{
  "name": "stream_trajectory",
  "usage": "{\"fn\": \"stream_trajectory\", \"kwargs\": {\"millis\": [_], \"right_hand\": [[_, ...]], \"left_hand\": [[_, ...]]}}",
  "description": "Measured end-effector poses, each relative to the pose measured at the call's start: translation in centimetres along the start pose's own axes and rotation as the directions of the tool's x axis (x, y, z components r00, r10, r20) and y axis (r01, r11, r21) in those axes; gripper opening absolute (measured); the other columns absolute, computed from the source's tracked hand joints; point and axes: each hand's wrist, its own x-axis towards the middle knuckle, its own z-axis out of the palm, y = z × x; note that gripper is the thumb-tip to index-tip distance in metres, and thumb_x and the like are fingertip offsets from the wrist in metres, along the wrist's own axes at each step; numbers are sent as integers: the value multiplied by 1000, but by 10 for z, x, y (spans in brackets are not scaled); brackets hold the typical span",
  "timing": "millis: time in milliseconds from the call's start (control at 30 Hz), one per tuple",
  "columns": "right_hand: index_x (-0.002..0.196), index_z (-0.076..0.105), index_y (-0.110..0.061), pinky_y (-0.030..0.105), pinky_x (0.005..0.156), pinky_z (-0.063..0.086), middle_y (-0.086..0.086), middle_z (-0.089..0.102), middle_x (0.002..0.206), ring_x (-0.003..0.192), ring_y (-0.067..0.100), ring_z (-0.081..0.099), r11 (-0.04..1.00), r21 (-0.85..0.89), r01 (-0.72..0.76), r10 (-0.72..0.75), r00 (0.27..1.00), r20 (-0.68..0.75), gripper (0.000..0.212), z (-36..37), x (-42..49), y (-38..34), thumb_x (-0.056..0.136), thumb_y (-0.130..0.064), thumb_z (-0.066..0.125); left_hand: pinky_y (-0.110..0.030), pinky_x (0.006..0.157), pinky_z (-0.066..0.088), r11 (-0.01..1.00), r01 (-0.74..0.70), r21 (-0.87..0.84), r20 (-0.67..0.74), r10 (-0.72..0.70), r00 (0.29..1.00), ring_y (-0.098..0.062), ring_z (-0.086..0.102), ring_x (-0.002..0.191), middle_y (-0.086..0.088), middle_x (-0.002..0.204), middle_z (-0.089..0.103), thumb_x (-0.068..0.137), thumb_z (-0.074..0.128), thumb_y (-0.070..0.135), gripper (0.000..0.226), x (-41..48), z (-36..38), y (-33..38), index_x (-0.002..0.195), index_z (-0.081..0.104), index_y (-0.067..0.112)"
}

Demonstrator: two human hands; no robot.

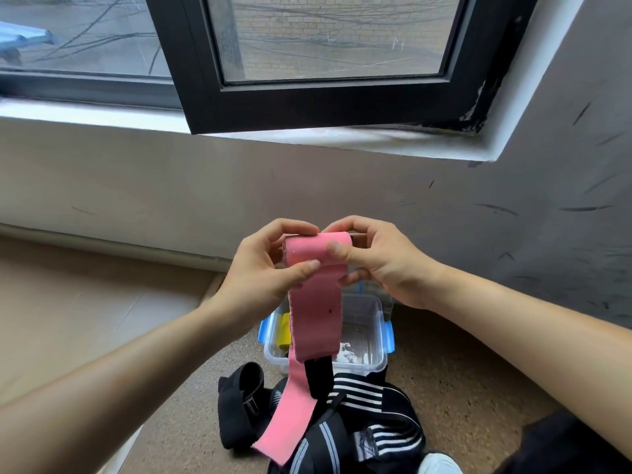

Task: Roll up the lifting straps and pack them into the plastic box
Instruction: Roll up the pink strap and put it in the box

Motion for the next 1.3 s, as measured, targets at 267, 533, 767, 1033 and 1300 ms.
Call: {"fn": "stream_trajectory", "kwargs": {"millis": [267,533,767,1033,1300], "right_hand": [[108,68,-12,32,65,59,13,68,99,85,19,71,998,-36,53,-53,999,-1,24,-3,-2,1,85,-12,77],[106,66,-16,30,66,59,5,64,96,84,15,66,992,-50,119,-121,992,-31,25,-1,-1,0,90,1,73],[107,67,-19,27,58,57,4,64,98,83,12,66,993,-87,83,-87,995,-41,28,0,0,1,87,-2,76],[123,68,-19,40,77,59,4,72,107,93,20,68,971,-74,-228,235,968,93,57,-4,-3,-1,86,-63,66],[123,68,-16,30,55,60,10,72,112,103,27,72,984,-9,-177,177,980,90,46,-1,-5,-5,85,-41,72]], "left_hand": [[-24,64,58,966,258,21,189,-257,948,-7,74,83,3,98,77,90,69,26,35,2,-3,1,124,65,19],[-22,54,55,971,240,-2,220,-234,947,-10,74,78,2,95,78,91,58,41,40,1,-3,5,126,67,22],[-26,50,55,979,205,3,152,-203,967,-17,70,69,-11,87,72,96,60,38,32,3,-1,0,120,69,18],[-29,56,57,984,-49,172,123,28,992,-8,67,69,9,78,70,98,64,17,19,9,-9,-6,116,64,17],[-22,61,53,975,-78,208,203,36,979,-9,66,89,3,109,70,95,70,3,45,10,-17,-9,127,60,33]]}}
